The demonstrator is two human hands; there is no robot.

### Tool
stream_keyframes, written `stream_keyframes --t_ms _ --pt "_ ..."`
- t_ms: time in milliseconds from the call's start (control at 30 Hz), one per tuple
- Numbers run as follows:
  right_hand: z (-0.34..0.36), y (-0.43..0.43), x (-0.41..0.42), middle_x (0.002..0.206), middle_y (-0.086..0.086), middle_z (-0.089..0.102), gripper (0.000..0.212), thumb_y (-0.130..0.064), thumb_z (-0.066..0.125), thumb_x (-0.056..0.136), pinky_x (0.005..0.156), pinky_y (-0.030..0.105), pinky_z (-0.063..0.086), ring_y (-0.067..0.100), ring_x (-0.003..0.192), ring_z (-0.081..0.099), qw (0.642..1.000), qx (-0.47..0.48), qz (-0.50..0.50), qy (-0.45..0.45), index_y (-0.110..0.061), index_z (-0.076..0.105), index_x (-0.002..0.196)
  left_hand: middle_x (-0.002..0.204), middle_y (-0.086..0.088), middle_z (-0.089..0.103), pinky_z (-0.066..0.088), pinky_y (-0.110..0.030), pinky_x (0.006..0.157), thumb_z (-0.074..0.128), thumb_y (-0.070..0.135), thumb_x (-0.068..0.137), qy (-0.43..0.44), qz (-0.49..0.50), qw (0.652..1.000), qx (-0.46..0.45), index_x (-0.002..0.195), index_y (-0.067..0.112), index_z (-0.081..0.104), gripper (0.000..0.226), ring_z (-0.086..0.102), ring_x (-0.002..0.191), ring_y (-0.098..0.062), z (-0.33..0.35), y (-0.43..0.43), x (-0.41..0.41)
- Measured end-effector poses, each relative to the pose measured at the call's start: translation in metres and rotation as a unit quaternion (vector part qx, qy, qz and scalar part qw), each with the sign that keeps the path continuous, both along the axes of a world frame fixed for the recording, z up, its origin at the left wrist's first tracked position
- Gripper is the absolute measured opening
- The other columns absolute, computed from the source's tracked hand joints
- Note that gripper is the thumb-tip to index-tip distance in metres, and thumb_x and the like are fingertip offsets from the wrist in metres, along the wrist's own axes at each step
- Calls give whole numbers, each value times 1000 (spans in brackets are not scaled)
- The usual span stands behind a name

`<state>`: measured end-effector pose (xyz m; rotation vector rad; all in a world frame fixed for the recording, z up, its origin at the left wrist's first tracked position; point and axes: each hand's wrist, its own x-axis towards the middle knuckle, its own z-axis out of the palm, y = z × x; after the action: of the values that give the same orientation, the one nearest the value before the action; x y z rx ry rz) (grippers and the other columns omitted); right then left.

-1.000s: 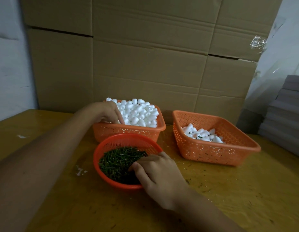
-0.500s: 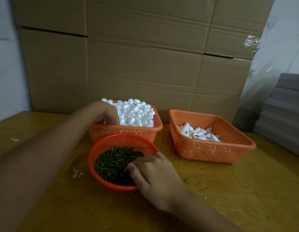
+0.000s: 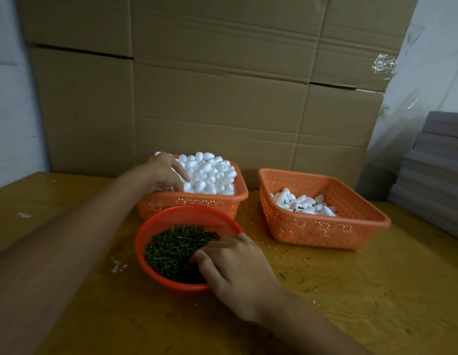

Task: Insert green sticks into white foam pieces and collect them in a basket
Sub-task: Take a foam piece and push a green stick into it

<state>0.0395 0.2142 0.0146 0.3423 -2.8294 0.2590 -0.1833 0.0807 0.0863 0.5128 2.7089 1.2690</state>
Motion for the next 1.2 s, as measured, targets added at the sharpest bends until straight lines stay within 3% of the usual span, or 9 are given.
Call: stream_keyframes --t_ms 33,100,233,400,500,667,833,1000,1200 --pt "-1 1 0 97 -8 69 68 -52 6 104 95 41 37 9 95 60 1000 -2 2 0 -26 69 99 129 -30 65 56 -24 58 72 -19 77 -1 2 999 52 98 7 76 34 72 74 -23 -1 -1 3" --pt "-1 4 -1 102 -9 70 55 -50 20 107 96 40 37 8 99 60 1000 -19 14 -3 -27 71 103 113 -29 72 65 -37 80 75 -19 78 -5 3 989 150 101 2 73 31 72 83 -27 -1 -4 11" --pt "6 11 -4 115 -17 74 22 -40 59 103 92 28 44 1 104 62 992 -114 37 -32 -33 75 116 101 -19 79 63 -22 65 86 -9 77 18 -36 962 270 105 -1 73 32 79 84 -21 -2 -14 34" --pt "7 16 -6 109 -18 76 14 -31 73 97 91 30 53 -1 102 66 981 -183 37 -45 -33 79 110 101 -19 80 66 -31 77 90 10 70 -6 -74 913 400 101 2 73 36 79 94 -33 -21 -27 76" --pt "5 19 -7 104 -17 78 13 -24 76 96 90 30 54 0 100 69 977 -206 50 -24 -32 80 105 97 -15 81 65 -29 77 90 26 68 29 -83 907 412 91 13 79 29 80 92 -30 -30 -34 100" --pt "3 23 -8 94 -19 78 9 -25 80 92 87 33 56 -1 94 72 962 -266 39 41 -31 81 99 97 -9 82 63 -24 72 90 27 70 56 -89 906 409 91 22 80 24 81 88 -27 -36 -45 128" --pt "7 25 -8 86 -12 78 8 -20 81 92 84 35 59 6 88 74 927 -366 19 72 -27 79 94 109 5 81 60 -18 81 91 24 63 54 -123 920 369 90 26 82 29 78 101 -15 -46 -49 138" --pt "7 25 -5 84 -2 77 11 -19 83 90 80 39 62 14 84 74 889 -450 16 82 -24 76 85 109 -1 81 61 -22 82 89 18 64 54 -148 922 355 90 25 81 28 78 103 -20 -50 -52 135" --pt "7 22 -5 86 1 78 12 -14 86 87 81 49 62 16 87 75 872 -483 13 77 -17 76 80 108 -5 80 59 -19 84 90 21 66 65 -162 916 362 82 22 73 23 77 105 -20 -53 -53 129"
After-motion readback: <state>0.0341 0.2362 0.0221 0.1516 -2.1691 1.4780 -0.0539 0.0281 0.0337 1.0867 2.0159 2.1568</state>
